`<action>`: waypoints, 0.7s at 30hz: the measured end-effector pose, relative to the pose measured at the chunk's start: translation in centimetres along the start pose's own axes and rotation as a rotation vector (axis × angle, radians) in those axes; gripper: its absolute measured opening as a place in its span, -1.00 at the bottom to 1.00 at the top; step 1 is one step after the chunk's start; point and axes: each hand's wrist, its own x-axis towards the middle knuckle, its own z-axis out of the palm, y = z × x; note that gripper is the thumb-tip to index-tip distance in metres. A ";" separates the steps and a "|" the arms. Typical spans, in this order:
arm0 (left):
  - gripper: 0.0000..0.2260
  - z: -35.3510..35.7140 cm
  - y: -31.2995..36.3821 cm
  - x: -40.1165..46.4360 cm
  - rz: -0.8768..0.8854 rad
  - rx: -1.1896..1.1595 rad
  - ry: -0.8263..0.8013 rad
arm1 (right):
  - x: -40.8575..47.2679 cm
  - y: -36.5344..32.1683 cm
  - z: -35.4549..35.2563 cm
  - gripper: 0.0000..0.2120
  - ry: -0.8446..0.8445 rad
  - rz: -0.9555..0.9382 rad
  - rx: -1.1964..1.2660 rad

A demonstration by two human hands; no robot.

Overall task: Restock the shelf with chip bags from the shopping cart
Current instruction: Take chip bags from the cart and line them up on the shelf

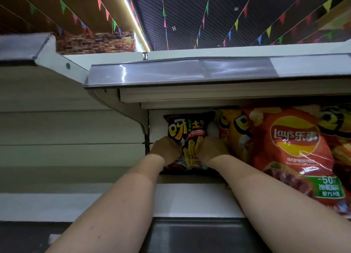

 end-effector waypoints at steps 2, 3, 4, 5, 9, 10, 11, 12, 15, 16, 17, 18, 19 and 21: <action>-0.76 -0.2 0.3 -0.4 -0.013 0.002 0.047 | -0.1 -0.4 -0.2 -0.85 0.017 0.002 0.003; -0.69 -0.4 0.4 -0.5 -0.027 -0.023 0.076 | -0.1 -0.6 -0.5 -0.87 0.041 -0.010 0.002; -0.65 -0.8 0.6 -0.8 -0.036 -0.047 0.107 | -0.3 -0.9 -0.8 -0.83 0.061 -0.027 0.000; -0.66 -1.3 0.7 -1.1 -0.033 -0.061 0.136 | -0.5 -1.2 -1.1 -0.79 0.076 -0.048 -0.003; -0.75 -3.4 0.6 -3.5 -0.010 -0.062 0.215 | -3.2 -3.1 -2.8 -0.76 0.045 -0.124 0.027; -0.75 -3.8 0.3 -4.4 -0.015 -0.075 0.228 | -4.1 -3.7 -3.0 -0.77 0.016 -0.145 0.048; -0.75 -4.3 -0.1 -5.3 -0.029 -0.089 0.239 | -5.3 -4.3 -3.1 -0.78 -0.009 -0.168 0.072; -0.75 -4.7 -0.6 -6.4 -0.048 -0.108 0.249 | -6.4 -5.0 -3.0 -0.77 -0.018 -0.197 0.102; -0.77 -6.4 -2.5 -10.2 -0.055 -0.161 0.294 | -10.0 -7.0 -2.2 -0.78 -0.005 -0.286 0.274; -0.82 -7.1 -3.4 -11.6 -0.036 -0.167 0.302 | -11.2 -7.8 -1.8 -0.79 -0.006 -0.332 0.303; -0.88 -7.8 -4.2 -13.1 -0.023 -0.161 0.301 | -12.5 -8.5 -1.5 -0.81 -0.009 -0.373 0.315; -0.93 -8.4 -5.1 -14.7 -0.023 -0.150 0.296 | -13.7 -9.2 -1.0 -0.82 -0.016 -0.407 0.329; -0.96 -9.1 -6.1 -16.2 -0.030 -0.135 0.296 | -15.0 -10.0 -0.5 -0.83 -0.030 -0.433 0.354; -0.94 -10.5 -8.1 -19.0 -0.039 -0.112 0.334 | -17.4 -11.9 0.7 -0.85 -0.069 -0.479 0.399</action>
